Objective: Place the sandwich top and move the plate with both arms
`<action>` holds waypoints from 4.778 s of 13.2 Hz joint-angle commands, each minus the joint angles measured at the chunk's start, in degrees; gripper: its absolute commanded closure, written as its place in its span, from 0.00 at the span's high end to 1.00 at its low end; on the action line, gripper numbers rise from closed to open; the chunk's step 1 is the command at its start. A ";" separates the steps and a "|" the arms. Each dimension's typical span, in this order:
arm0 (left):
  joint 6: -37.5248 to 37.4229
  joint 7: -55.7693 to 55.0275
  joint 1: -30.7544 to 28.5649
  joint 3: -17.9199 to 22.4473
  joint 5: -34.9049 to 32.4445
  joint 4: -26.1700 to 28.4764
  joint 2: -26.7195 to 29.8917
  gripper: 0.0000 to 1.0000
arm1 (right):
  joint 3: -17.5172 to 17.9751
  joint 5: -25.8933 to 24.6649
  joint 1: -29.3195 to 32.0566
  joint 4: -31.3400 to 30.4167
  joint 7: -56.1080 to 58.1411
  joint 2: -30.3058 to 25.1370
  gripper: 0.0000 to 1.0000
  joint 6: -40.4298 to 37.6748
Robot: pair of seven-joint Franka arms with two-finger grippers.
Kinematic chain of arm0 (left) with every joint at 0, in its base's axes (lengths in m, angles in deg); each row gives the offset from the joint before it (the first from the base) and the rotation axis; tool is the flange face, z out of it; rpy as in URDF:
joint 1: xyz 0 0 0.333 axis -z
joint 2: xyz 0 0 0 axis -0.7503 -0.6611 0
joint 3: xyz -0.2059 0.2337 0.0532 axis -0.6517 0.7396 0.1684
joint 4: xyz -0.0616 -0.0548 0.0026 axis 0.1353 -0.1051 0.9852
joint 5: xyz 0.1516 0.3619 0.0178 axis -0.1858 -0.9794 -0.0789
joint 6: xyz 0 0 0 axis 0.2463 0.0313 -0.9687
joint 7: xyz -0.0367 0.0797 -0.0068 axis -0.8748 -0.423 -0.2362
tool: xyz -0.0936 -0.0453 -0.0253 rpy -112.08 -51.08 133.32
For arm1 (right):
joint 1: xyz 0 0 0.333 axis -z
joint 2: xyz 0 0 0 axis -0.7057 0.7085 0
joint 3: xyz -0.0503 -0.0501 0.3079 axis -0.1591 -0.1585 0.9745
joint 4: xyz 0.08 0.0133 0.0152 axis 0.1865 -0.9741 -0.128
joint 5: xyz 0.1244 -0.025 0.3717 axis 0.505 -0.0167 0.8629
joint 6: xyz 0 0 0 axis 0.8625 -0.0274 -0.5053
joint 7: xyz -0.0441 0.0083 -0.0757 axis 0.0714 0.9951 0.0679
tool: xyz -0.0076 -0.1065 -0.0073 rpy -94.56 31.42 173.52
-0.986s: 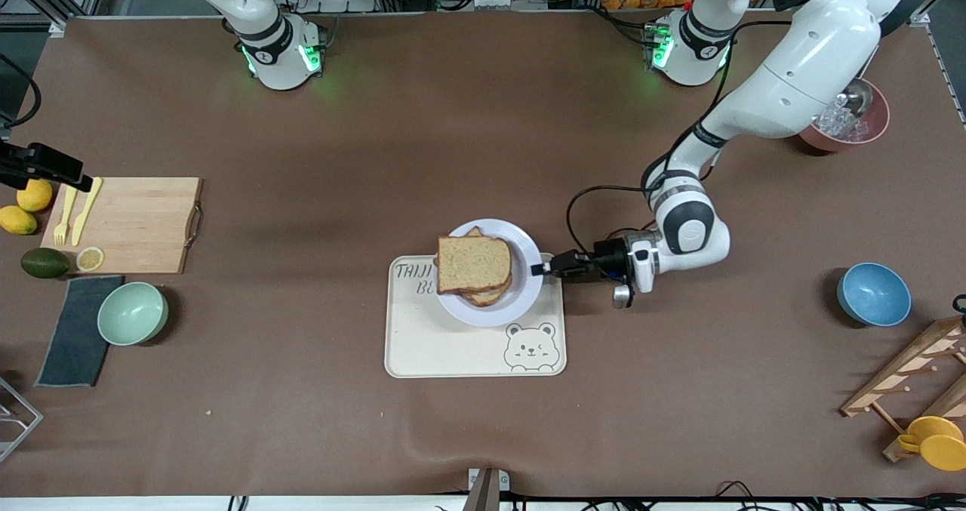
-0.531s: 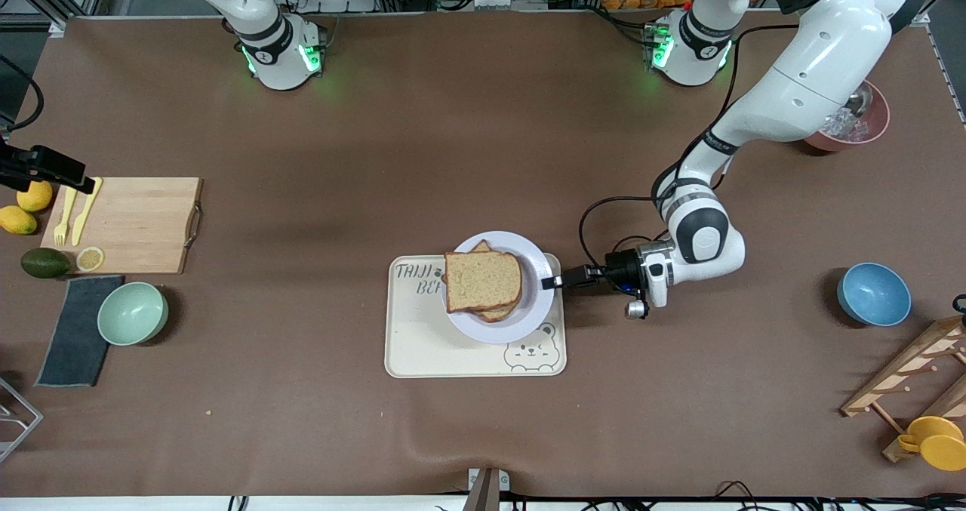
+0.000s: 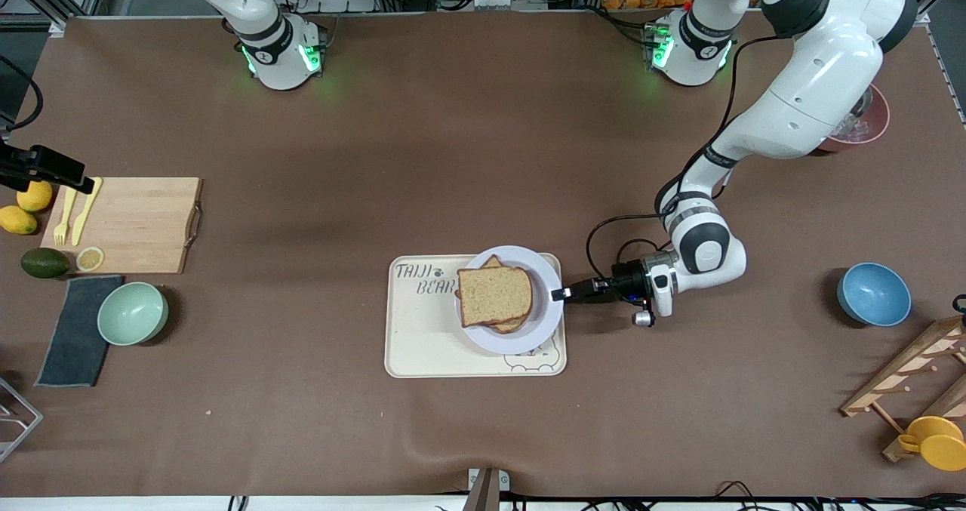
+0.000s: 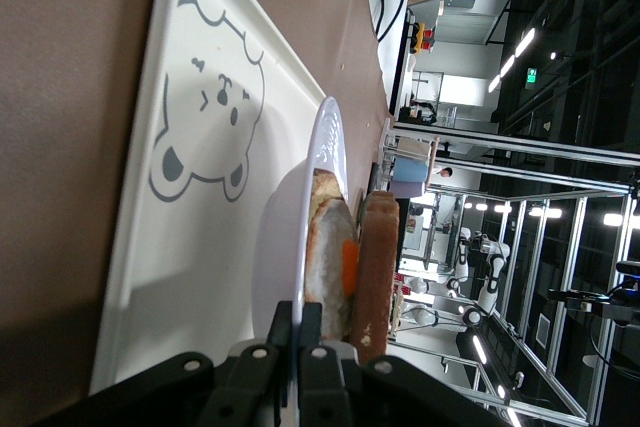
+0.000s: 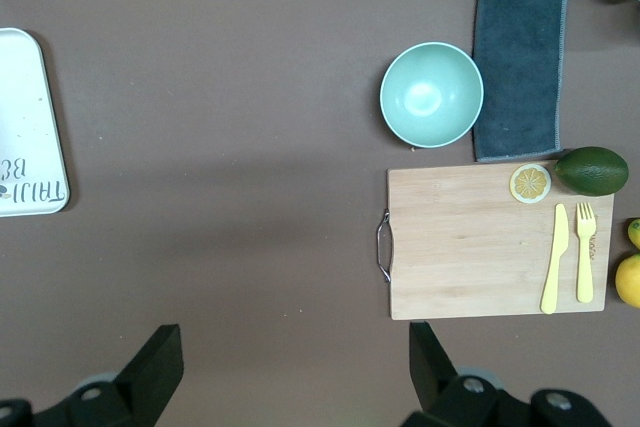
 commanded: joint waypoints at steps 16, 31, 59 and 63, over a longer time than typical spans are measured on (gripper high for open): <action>-1.21 1.87 3.38 4.87 -3.91 -2.86 -1.78 1.00 | -0.29 -0.79 0.26 2.30 -1.02 0.49 1.00 -0.67; -10.52 -34.73 -4.09 4.95 -34.45 -0.66 15.16 1.00 | -0.29 -0.88 0.35 2.30 -1.02 0.49 1.00 -0.50; -39.09 -55.00 -1.93 10.80 -97.61 -13.14 51.65 1.00 | -0.29 -0.79 0.26 2.30 -1.11 0.58 1.00 -0.50; -40.94 -55.17 4.52 17.79 -96.73 -13.23 51.75 1.00 | -0.29 -0.79 0.26 2.30 -1.11 0.58 1.00 -0.41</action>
